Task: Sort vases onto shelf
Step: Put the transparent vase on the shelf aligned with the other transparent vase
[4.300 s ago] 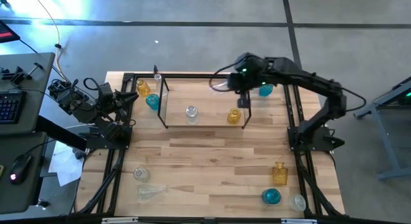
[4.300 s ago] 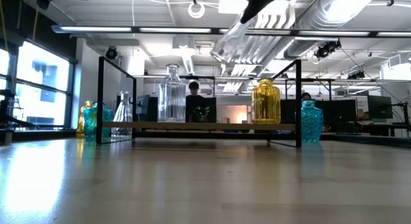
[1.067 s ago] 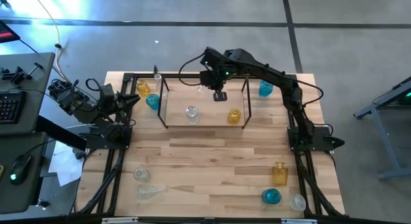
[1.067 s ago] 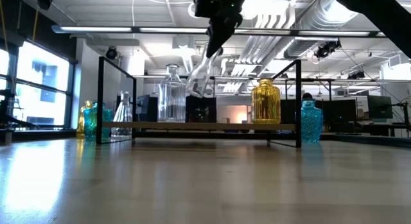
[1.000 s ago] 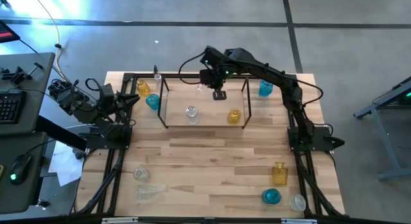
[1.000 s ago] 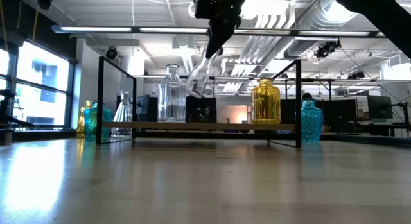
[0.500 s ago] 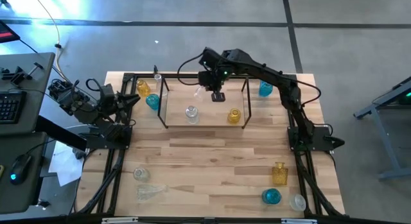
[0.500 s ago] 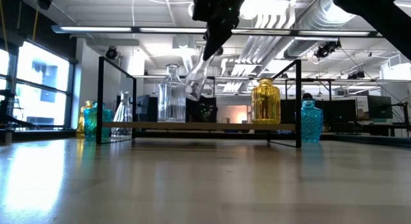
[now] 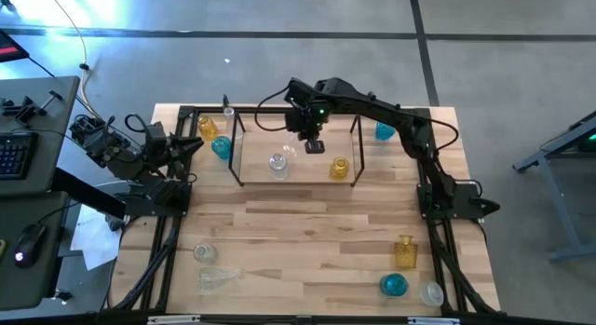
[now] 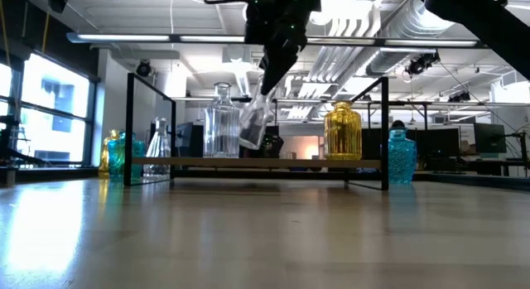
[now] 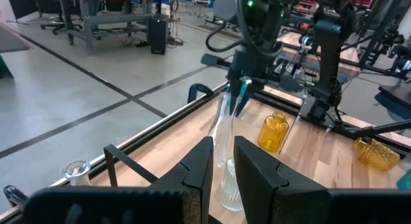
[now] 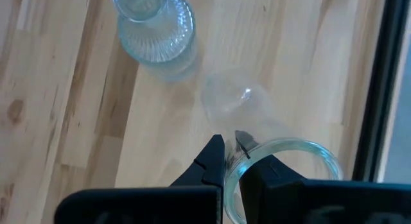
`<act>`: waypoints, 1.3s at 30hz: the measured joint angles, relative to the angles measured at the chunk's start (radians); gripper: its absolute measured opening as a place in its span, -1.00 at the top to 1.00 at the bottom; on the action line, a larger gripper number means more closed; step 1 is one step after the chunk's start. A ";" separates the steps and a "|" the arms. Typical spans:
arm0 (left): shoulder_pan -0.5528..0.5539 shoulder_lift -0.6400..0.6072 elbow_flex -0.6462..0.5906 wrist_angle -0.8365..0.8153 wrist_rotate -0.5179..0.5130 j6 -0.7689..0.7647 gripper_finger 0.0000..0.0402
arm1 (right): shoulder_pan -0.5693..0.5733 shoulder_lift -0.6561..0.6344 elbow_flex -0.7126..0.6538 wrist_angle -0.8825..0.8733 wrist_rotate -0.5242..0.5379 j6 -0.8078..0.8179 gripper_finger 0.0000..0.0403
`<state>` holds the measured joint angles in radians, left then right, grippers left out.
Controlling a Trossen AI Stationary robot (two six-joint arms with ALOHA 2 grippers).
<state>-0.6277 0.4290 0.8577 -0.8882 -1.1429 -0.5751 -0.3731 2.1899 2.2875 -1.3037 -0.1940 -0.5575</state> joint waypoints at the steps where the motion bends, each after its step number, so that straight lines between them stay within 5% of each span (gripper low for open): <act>1: 0.000 0.000 0.000 0.000 0.000 0.000 0.72 | 0.000 0.006 0.000 0.000 0.000 0.000 1.00; 32: 0.000 -0.001 0.000 0.000 0.000 0.003 0.72 | 0.005 0.044 0.003 -0.026 -0.057 0.003 0.99; 39: 0.000 -0.001 0.000 0.000 0.000 0.003 0.72 | 0.007 0.049 0.013 -0.009 -0.050 0.000 0.83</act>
<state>-0.6280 0.4282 0.8577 -0.8885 -1.1431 -0.5717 -0.3656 2.2391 2.3009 -1.3129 -0.2435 -0.5571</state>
